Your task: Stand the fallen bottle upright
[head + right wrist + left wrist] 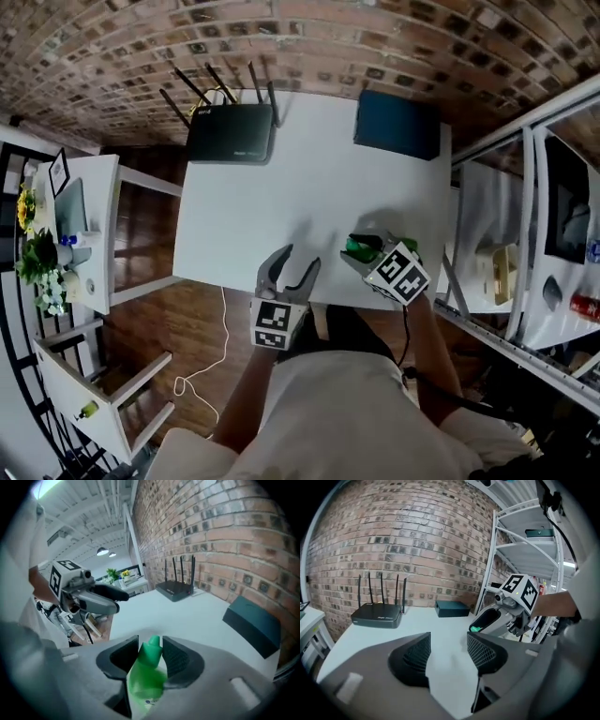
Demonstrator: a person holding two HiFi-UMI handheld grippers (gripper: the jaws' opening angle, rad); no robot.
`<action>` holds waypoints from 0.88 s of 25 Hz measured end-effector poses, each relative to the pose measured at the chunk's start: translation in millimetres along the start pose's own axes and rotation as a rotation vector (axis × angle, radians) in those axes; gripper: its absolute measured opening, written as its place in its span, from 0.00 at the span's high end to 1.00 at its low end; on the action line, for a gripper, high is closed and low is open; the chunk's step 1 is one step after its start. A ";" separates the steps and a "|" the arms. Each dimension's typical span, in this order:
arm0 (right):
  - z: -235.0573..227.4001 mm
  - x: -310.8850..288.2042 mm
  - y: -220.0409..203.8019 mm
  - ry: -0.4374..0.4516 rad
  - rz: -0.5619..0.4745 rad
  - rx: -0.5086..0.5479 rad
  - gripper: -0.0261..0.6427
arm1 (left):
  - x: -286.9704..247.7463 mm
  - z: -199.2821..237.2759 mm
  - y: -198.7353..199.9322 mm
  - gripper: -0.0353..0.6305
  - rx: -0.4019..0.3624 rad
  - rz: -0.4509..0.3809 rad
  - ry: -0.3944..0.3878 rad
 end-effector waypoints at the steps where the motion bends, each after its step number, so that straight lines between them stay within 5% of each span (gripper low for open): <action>1: -0.7 9.8 -4.9 -0.011 -0.045 -0.005 0.74 | -3.1 -6.1 4.2 0.56 -0.015 -0.001 -0.016; 10: -9.0 79.7 -60.8 -0.099 -0.329 -0.071 0.76 | -37.9 -69.1 28.5 0.56 -0.152 0.022 -0.161; 22: -41.3 161.1 -156.3 -0.147 -0.805 -0.412 0.77 | -62.1 -115.8 46.6 0.56 -0.230 0.045 -0.264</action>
Point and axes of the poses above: the fingertips, and each gripper's own axes: x backward along the fingers, z to its left, y out of its top, the point moved 10 cm from there along x, backward along the fingers, and after that the axes turned 13 degrees about z, right-handed, at the moved point
